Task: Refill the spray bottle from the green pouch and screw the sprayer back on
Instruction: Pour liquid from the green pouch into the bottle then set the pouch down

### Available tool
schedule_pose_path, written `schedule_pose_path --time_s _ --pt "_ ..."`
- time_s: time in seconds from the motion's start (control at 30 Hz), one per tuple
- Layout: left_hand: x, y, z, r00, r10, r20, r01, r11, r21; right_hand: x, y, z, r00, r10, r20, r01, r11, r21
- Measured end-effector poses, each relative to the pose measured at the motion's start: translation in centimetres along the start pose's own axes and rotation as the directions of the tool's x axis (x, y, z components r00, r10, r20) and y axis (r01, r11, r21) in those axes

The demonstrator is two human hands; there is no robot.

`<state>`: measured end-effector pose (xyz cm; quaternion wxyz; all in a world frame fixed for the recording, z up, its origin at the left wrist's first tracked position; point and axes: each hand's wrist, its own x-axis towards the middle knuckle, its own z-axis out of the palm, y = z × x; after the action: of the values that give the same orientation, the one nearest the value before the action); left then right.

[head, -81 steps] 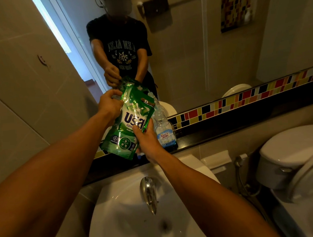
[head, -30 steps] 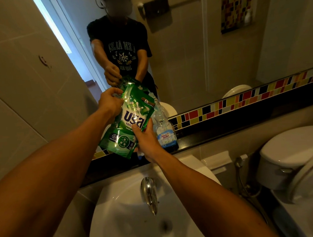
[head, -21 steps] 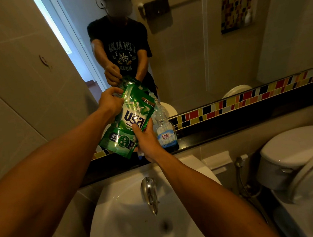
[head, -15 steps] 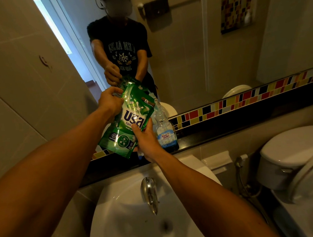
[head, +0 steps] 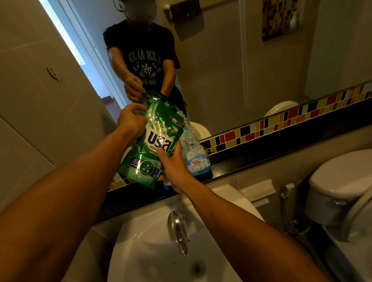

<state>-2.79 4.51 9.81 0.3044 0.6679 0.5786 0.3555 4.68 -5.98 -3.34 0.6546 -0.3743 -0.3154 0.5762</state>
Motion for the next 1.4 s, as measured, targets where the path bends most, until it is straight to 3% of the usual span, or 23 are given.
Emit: schedule_pose_path --time_s 0.73,0.97,1.4 --pt "-0.2 0.1 0.4 1.000 0.001 -0.006 -0.001 1.000 0.017 0.0 0.1 -0.3 1.000 0.001 -0.016 -0.001 1.000 -0.010" --pt "-1.1 -1.1 1.2 0.999 -0.018 -0.037 0.017 1.000 -0.020 0.2 0.6 -1.3 0.999 0.006 -0.054 -0.012 0.995 -0.100" --pt "-2.9 -6.6 3.6 0.974 -0.218 -0.059 0.200 0.954 -0.223 0.4 1.9 -5.3 0.993 0.000 -0.119 -0.039 0.946 -0.323"
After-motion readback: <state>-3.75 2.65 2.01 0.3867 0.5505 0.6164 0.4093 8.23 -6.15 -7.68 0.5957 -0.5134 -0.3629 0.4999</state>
